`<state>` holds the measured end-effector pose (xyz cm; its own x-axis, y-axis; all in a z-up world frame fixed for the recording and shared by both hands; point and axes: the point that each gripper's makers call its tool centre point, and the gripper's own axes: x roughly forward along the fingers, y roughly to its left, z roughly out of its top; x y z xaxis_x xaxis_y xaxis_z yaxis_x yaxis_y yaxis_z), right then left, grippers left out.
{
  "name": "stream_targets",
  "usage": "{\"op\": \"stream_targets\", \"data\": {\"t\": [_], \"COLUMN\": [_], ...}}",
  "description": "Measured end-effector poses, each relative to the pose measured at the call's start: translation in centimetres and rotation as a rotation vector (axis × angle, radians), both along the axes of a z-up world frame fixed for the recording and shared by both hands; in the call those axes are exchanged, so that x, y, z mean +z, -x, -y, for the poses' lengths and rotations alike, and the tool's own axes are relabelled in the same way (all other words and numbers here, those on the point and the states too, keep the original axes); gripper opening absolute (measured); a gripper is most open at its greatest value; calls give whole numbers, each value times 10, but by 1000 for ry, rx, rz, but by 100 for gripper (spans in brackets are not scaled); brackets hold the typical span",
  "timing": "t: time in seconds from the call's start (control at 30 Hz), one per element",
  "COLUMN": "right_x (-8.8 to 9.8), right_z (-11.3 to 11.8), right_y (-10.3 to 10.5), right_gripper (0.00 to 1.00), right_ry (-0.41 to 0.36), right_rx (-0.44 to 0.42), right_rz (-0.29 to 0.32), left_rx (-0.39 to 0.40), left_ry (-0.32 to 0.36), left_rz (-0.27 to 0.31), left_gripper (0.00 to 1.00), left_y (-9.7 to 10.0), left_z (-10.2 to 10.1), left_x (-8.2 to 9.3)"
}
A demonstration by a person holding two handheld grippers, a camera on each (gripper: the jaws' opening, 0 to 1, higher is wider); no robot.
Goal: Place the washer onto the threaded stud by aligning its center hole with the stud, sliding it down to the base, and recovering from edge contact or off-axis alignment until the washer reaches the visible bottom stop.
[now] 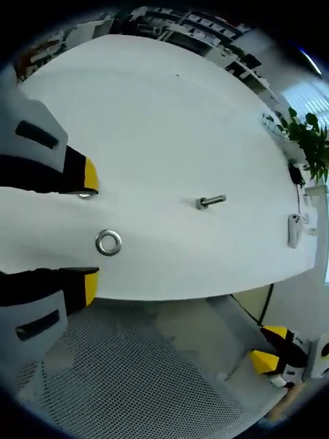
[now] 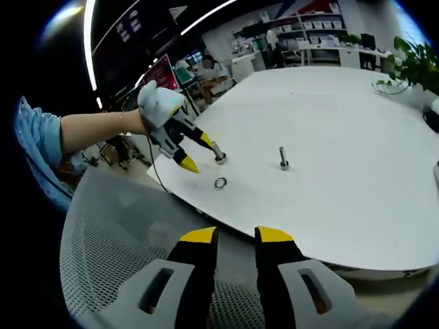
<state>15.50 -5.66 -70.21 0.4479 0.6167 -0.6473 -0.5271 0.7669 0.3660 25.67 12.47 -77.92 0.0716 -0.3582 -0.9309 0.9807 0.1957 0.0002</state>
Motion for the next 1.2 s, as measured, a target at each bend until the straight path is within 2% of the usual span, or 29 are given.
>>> {"op": "stream_targets", "data": {"t": [0.3, 0.47, 0.67, 0.77, 0.9, 0.93, 0.97, 1.1, 1.2], "right_x": [1, 0, 0, -1, -1, -1, -1, -1, -1], "right_z": [0, -1, 0, -1, 0, 0, 0, 0, 0], "right_y": [0, 0, 0, 0, 0, 0, 0, 0, 0], "right_gripper": [24, 24, 24, 24, 24, 24, 24, 24, 24], "right_ry": [-5, -4, -2, -4, -2, -3, -2, -2, 0], "right_rx": [-4, -2, 1, 0, 1, 1, -3, 0, 3], "right_rz": [3, 2, -2, -6, -6, -6, -8, -10, -10], "left_rx": [-32, -44, -48, -65, -70, -67, -95, -84, -132], "left_ry": [-32, -70, -73, -116, -122, -121, -105, -112, -135], "left_rz": [-45, -47, -61, -67, -72, -68, -25, -35, -10], "left_gripper": [42, 39, 37, 37, 36, 35, 34, 34, 37], "left_y": [10, 12, 11, 13, 15, 14, 8, 9, 14], "left_z": [6, 6, 11, 7, 9, 9, 13, 14, 13], "left_x": [-21, -34, -45, -54, -61, -62, -60, -60, -61]}}
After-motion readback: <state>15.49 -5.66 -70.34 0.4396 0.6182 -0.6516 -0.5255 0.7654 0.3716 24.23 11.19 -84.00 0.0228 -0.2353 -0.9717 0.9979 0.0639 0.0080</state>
